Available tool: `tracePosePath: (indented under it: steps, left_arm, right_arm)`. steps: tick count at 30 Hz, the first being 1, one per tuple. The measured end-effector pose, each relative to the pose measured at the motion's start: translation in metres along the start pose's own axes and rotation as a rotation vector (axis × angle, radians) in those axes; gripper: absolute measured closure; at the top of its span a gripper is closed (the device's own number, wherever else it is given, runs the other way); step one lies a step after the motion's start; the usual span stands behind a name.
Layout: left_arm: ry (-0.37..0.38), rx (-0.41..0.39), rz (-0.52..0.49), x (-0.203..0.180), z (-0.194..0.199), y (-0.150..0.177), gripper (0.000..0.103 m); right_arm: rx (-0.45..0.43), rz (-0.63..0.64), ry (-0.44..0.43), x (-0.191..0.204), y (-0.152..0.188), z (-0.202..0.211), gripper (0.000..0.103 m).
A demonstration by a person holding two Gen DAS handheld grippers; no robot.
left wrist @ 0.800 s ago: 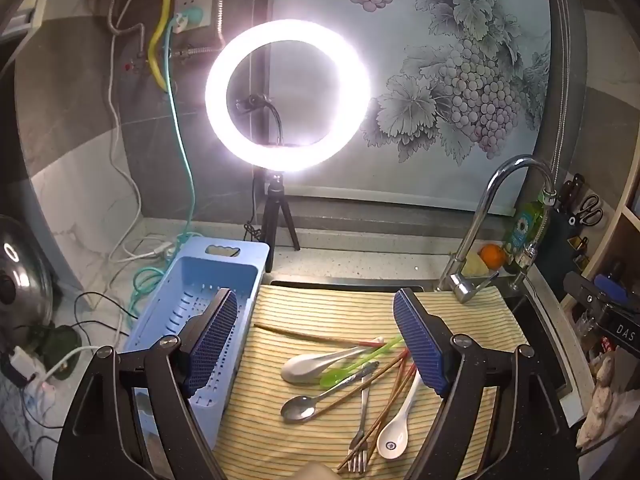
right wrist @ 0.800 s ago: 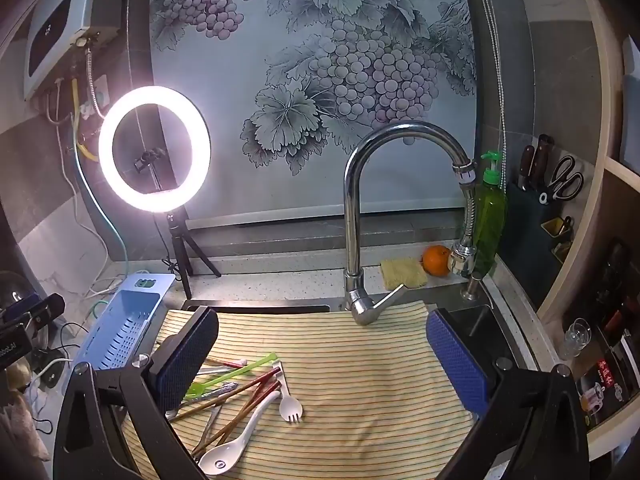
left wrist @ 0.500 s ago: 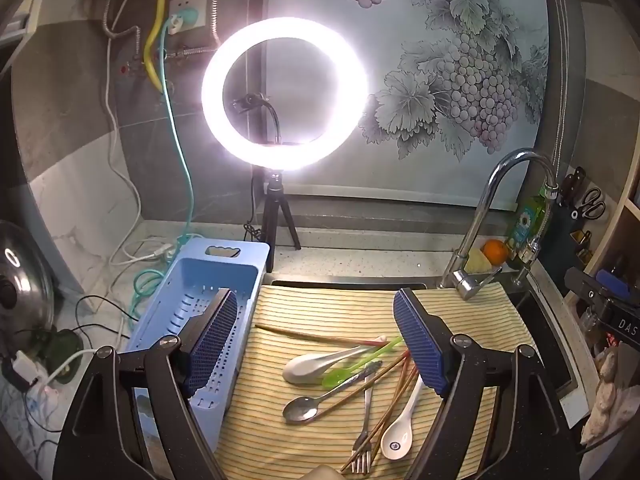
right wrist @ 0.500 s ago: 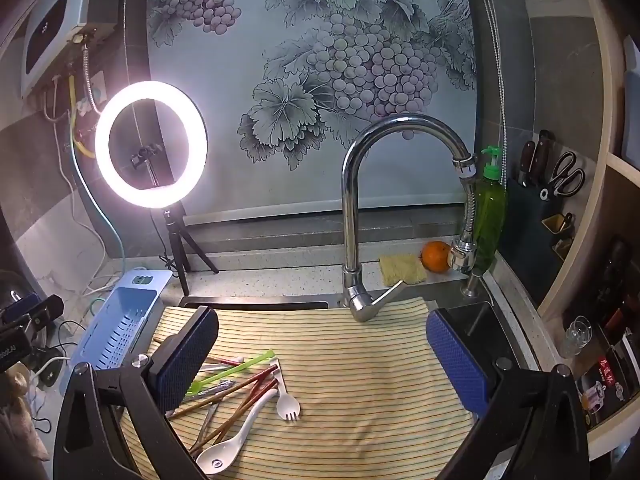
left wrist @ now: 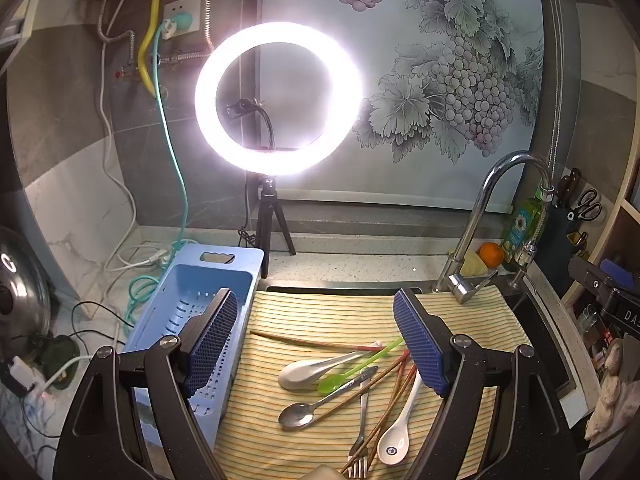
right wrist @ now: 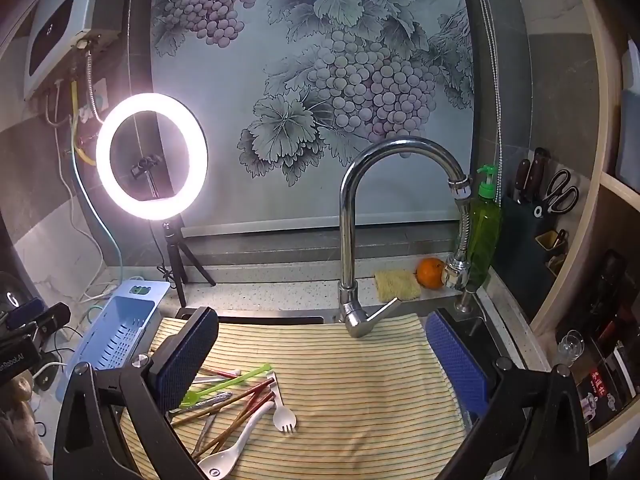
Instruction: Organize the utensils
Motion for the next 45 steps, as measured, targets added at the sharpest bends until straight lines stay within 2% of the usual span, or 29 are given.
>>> tracePosePath:
  steps: [10, 45]
  left_arm:
    - [0.004, 0.002, -0.006, -0.0027, 0.0008, 0.0001, 0.022]
    - [0.014, 0.011, -0.01, -0.0056, 0.0, 0.0041, 0.022]
  right_arm:
    - [-0.007, -0.006, 0.027, -0.0048, -0.0029, 0.002, 0.0]
    - [0.007, -0.01, 0.035, -0.0034, -0.0002, -0.0018, 0.0]
Point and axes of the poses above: each gripper's, at about its wrist camera, not at the fingertips, and z roughly against the way its jaws point, x to its left, y to its underside, the point moved 8 cm from there along -z, roughly the way its jaws point, and after that the axes turned 11 degrees about -z, right-handed, at the moved point
